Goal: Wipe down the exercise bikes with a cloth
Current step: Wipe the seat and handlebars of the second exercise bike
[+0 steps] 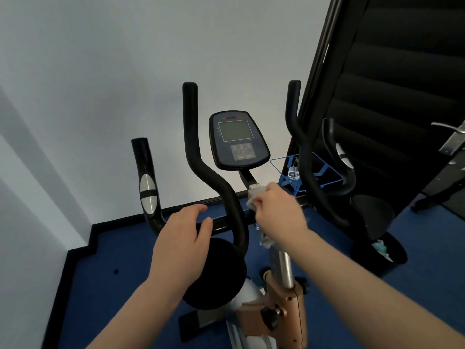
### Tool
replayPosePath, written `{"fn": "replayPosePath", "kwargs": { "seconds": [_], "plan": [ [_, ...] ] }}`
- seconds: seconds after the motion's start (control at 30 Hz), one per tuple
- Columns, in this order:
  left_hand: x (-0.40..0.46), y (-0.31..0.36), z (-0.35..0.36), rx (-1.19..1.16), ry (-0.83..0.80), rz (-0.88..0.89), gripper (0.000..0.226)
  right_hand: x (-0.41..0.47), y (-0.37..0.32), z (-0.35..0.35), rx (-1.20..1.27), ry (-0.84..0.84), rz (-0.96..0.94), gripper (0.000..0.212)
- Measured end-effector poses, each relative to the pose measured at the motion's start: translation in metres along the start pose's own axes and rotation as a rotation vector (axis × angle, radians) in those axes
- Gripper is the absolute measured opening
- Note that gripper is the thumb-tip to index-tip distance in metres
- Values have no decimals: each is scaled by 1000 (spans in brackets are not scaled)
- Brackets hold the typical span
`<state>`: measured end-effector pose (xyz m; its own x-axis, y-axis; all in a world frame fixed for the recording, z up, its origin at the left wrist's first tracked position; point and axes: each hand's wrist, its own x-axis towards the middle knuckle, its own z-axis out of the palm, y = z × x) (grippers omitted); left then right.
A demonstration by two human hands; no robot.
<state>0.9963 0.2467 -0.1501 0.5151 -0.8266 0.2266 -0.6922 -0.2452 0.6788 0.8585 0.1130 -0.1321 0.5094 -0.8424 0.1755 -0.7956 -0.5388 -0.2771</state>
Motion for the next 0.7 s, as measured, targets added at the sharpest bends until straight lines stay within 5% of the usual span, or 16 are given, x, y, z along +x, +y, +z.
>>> {"fn": "replayPosePath", "kwargs": {
  "seconds": [0.13,0.3,0.4,0.47,0.57,0.7],
  "plan": [
    [0,-1,0,-17,6,13,35,-11,-21,19,271,80,125,24],
    [-10,0,-5,-58,70,62,29,-11,3,-15,476,-140,90,22],
    [-26,-6,-5,-38,109,108,28,-1,-4,-28,485,191,9,19],
    [-38,-11,-2,-37,137,97,32,-3,-24,-23,480,255,-181,19],
    [-51,-17,1,-70,157,50,39,-8,-41,1,243,-3,-508,13],
    [-56,-25,0,-52,79,13,60,8,-23,-8,241,-315,-632,7]
  ]
}}
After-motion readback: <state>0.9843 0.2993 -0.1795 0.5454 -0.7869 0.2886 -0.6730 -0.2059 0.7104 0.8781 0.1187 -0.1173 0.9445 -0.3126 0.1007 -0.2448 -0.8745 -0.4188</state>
